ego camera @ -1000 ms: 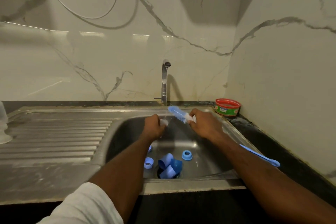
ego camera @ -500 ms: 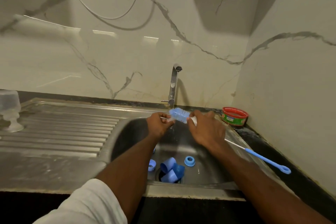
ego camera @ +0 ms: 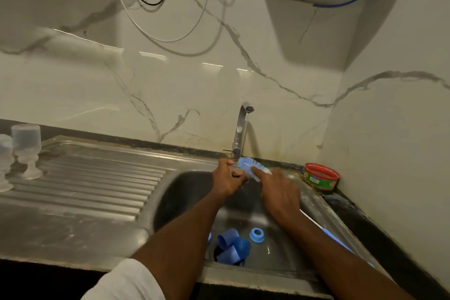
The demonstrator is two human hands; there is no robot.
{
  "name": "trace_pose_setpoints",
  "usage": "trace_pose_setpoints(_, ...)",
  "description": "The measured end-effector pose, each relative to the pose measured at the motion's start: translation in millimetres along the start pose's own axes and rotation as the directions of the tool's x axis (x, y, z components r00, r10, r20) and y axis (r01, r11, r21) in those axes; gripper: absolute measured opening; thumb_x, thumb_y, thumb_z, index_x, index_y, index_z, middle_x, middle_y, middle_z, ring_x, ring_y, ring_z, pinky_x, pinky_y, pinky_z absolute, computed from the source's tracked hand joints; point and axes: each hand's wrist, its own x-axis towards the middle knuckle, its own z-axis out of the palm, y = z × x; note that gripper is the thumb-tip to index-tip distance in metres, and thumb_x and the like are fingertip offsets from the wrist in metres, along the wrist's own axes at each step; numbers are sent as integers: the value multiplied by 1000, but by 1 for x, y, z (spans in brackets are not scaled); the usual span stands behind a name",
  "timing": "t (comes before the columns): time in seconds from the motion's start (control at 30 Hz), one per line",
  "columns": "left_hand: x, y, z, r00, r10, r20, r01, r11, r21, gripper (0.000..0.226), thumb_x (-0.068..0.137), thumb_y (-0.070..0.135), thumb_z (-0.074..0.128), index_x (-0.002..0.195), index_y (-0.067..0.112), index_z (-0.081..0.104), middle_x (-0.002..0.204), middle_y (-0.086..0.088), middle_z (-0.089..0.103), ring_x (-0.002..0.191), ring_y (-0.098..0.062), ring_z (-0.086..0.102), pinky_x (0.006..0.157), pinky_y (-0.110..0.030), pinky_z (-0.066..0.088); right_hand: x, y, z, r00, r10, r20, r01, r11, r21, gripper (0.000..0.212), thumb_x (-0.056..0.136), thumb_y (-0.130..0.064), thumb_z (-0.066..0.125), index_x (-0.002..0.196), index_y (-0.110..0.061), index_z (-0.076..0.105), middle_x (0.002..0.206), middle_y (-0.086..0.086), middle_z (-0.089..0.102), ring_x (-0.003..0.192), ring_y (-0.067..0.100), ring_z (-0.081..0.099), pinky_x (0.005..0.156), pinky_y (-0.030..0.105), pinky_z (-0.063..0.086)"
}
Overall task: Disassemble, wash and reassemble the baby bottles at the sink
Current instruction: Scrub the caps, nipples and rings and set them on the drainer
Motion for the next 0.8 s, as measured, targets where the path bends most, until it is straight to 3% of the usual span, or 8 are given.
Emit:
trace_pose_setpoints(0.13, 4, 0, 2, 992, -92, -85, 92, 996, -4, 63, 77, 16, 87, 122, 22, 44, 120, -11, 59, 103, -23, 65, 84, -36, 61, 0, 8, -3, 996, 72, -49, -73, 997, -14, 65, 97, -36, 64, 151, -48, 29, 129, 10, 49, 104, 27, 63, 80, 38, 52)
trace_pose_setpoints(0.23, 5, -6, -4, 994, -70, -82, 73, 997, 28, 62, 77, 17, 87, 121, 24, 44, 117, -12, 62, 101, -23, 66, 87, -41, 61, -7, 0, 0, 1000, -4, -21, 4, 999, -36, 64, 97, -35, 64, 150, -46, 30, 130, 11, 46, 101, 28, 63, 80, 37, 52)
trace_pose_setpoints(0.37, 0, -4, -11, 1000, -18, -3, 18, 996, 91, 56, 78, 19, 86, 116, 22, 45, 105, -9, 65, 94, -20, 67, 83, -36, 61, -3, -5, 10, 998, -24, 57, 26, 999, -29, 62, 92, -33, 71, 145, -39, 39, 129, 11, 48, 102, 27, 63, 82, 36, 54)
trace_pose_setpoints(0.47, -1, 3, -9, 1000, -4, -6, 4, 995, 102, 52, 80, 21, 85, 115, 21, 47, 106, -8, 63, 94, -19, 65, 81, -31, 59, 6, 9, 10, 997, 16, 70, -18, 999, 41, 53, 93, -34, 68, 141, -36, 45, 128, 11, 54, 105, 27, 62, 86, 37, 53)
trace_pose_setpoints(0.63, 1, 0, -9, 983, -103, -149, 117, 989, 93, 54, 83, 16, 82, 126, 14, 49, 116, -11, 61, 102, -20, 61, 82, -28, 51, 3, 8, 3, 999, 31, -10, -30, 997, 68, 62, 97, -36, 63, 149, -44, 31, 130, 11, 49, 105, 26, 60, 81, 35, 49)
trace_pose_setpoints(0.73, 2, -5, -11, 990, -97, -103, 107, 989, 102, 56, 83, 14, 81, 128, 12, 48, 114, -13, 64, 101, -24, 65, 90, -38, 57, -7, -11, 8, 995, -44, 91, 44, 999, 7, 69, 93, -34, 69, 149, -43, 29, 133, 12, 45, 106, 27, 60, 86, 37, 52)
trace_pose_setpoints(0.8, 1, -4, -13, 996, -69, -50, 75, 987, 139, 56, 83, 14, 81, 128, 12, 49, 106, -12, 67, 95, -21, 68, 86, -36, 59, -4, -12, 13, 991, -37, 126, 38, 999, -6, 70, 91, -31, 72, 148, -39, 32, 132, 12, 46, 105, 28, 61, 85, 37, 53)
